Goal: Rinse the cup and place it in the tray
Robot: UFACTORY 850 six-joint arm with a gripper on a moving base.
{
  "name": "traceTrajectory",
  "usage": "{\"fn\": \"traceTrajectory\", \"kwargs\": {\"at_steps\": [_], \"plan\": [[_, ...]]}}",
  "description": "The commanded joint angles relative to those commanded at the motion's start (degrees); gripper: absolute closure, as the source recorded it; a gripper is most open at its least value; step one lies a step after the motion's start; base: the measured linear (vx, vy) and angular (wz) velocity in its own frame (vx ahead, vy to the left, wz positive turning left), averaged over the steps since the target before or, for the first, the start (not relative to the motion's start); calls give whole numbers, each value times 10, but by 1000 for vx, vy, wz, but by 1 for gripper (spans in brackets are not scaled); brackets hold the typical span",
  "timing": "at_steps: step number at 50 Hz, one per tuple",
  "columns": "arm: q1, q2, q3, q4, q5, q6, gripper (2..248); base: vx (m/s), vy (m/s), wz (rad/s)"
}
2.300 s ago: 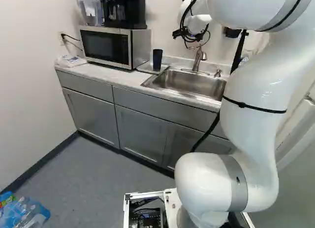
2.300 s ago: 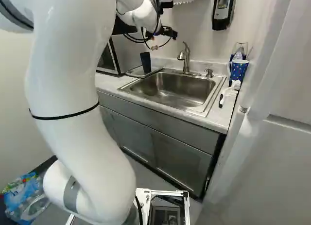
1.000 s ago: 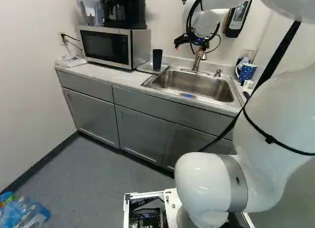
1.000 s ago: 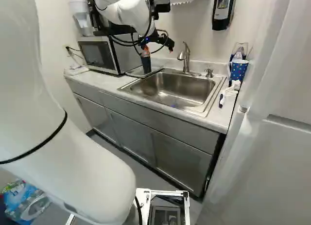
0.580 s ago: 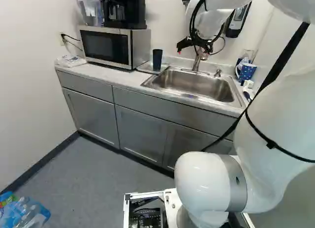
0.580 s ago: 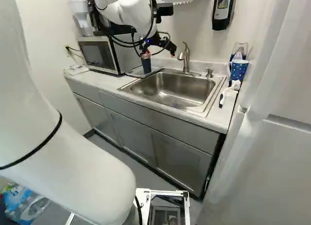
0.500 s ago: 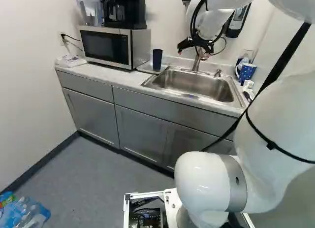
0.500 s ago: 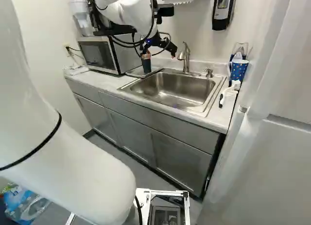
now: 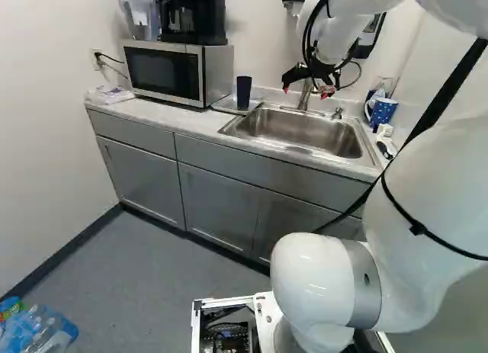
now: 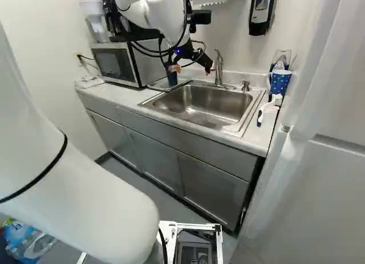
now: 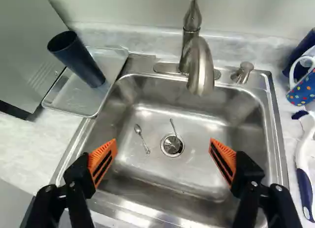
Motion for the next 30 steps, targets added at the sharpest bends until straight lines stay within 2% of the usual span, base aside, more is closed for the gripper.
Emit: {"fn": "traceTrajectory", "kwargs": {"at_steps": [13, 30], "plan": [[-14, -1, -1, 4, -30, 0, 3, 0, 0, 0], [-14, -1, -1, 5, -36, 0, 3, 0, 0, 0]]}}
